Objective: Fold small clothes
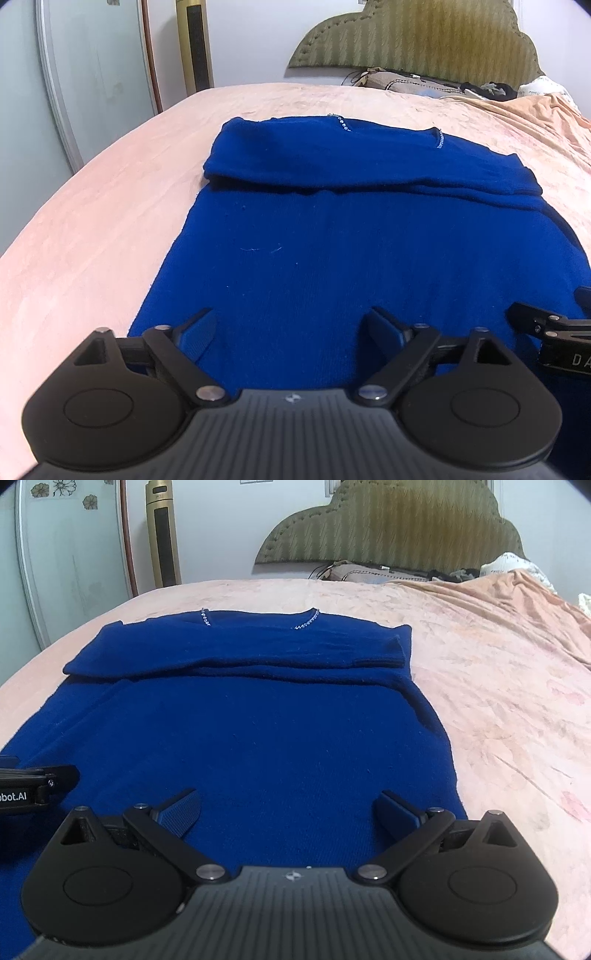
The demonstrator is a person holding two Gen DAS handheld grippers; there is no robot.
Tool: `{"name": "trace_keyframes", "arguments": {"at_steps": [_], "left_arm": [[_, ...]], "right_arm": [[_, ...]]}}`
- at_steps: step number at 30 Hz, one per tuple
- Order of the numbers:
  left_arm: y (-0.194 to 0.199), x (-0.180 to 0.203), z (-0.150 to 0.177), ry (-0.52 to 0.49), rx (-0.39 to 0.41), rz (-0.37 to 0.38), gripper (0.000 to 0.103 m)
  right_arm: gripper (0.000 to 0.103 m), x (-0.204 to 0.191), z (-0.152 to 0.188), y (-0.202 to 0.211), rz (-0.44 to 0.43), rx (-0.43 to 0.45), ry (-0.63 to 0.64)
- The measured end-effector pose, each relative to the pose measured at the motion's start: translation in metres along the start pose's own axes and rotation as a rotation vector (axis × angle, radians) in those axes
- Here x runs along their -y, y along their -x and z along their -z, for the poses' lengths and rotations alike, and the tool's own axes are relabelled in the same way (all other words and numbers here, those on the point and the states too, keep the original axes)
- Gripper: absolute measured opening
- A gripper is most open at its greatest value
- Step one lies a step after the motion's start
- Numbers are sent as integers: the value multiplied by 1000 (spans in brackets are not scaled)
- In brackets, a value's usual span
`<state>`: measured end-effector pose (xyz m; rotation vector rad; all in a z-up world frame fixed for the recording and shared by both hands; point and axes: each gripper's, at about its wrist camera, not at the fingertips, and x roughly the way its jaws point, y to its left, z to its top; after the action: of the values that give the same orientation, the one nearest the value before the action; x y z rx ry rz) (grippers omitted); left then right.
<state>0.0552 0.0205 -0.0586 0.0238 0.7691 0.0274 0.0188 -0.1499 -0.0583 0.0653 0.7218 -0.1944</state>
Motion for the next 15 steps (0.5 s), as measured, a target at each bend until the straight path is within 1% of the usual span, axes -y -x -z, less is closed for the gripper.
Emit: {"name": "trace_keyframes", "arguments": {"at_steps": [2, 4, 7, 15], "left_arm": [[0, 0, 4, 6, 17, -8, 99], [-1, 0, 8, 9, 34, -18, 101], [-1, 1, 10, 12, 42, -18, 103], [0, 2, 12, 12, 54, -23, 103]], "right_arm": [[103, 0, 1, 0, 5, 7, 8], [103, 0, 2, 0, 4, 10, 7], [103, 0, 2, -1, 3, 10, 7], [103, 1, 2, -1, 0, 11, 9]]}}
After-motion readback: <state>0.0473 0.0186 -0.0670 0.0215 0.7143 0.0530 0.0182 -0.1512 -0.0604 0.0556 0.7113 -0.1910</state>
